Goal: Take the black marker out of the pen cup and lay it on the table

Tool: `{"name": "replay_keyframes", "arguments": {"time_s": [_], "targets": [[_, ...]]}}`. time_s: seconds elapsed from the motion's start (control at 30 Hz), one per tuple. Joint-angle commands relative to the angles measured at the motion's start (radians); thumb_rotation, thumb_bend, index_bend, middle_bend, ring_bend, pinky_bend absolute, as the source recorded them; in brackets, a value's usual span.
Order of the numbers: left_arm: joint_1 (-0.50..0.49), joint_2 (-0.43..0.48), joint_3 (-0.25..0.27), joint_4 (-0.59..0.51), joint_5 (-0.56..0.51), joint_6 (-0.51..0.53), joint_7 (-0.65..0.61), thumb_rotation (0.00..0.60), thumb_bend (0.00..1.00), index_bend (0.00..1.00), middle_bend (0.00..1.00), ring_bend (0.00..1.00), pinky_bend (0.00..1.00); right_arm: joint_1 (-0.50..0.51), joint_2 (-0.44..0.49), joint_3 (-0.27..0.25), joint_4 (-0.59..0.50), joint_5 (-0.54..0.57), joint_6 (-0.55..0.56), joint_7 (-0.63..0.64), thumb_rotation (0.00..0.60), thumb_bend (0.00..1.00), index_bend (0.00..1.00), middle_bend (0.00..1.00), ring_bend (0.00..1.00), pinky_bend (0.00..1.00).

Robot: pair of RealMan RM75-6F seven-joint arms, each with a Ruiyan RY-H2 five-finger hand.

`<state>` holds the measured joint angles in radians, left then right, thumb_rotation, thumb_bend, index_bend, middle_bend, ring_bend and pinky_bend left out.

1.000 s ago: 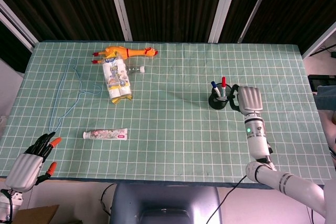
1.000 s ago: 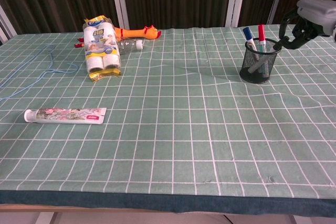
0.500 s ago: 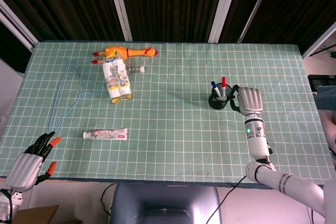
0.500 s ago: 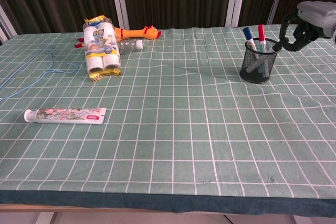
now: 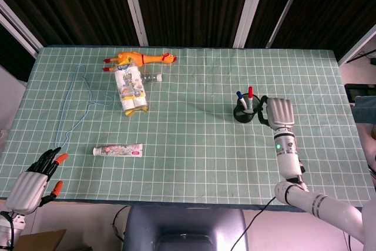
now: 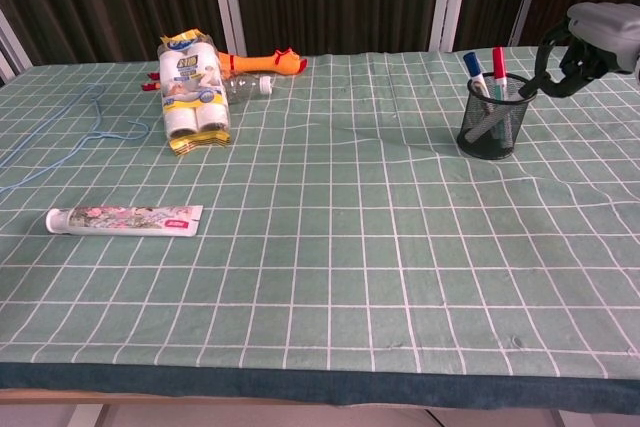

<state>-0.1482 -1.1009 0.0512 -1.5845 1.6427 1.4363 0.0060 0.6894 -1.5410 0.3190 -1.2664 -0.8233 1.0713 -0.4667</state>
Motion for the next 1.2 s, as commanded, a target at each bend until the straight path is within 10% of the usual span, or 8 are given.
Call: {"name": "replay_keyframes", "arguments": {"time_s": [0.03, 0.77, 1.2], "targets": [[0.001, 0.0, 0.0, 0.0, -0.001, 0.001, 0.0, 0.6, 0.45, 0.14, 0.01, 0.01, 0.3, -0.002, 0.002, 0.001, -0.005, -0.006, 0.005, 0.006, 0.6, 0.75, 0.73, 1.0, 1.0, 1.0], [0.0, 0.0, 0.0, -0.008, -0.007, -0.008, 0.018, 0.6, 0.45, 0.14, 0.01, 0.01, 0.3, -0.117, 0.199, -0.083, -0.619, -0.389, 0.329, -0.042, 0.6, 0.95, 0.79, 1.0, 1.0, 1.0], [0.004, 0.001, 0.001, -0.004, 0.002, 0.004, 0.009, 0.6, 0.45, 0.14, 0.01, 0.01, 0.3, -0.125, 0.125, -0.159, -0.301, -0.521, 0.107, 0.645, 0.6, 0.94, 0.79, 1.0, 1.0, 1.0]]}}
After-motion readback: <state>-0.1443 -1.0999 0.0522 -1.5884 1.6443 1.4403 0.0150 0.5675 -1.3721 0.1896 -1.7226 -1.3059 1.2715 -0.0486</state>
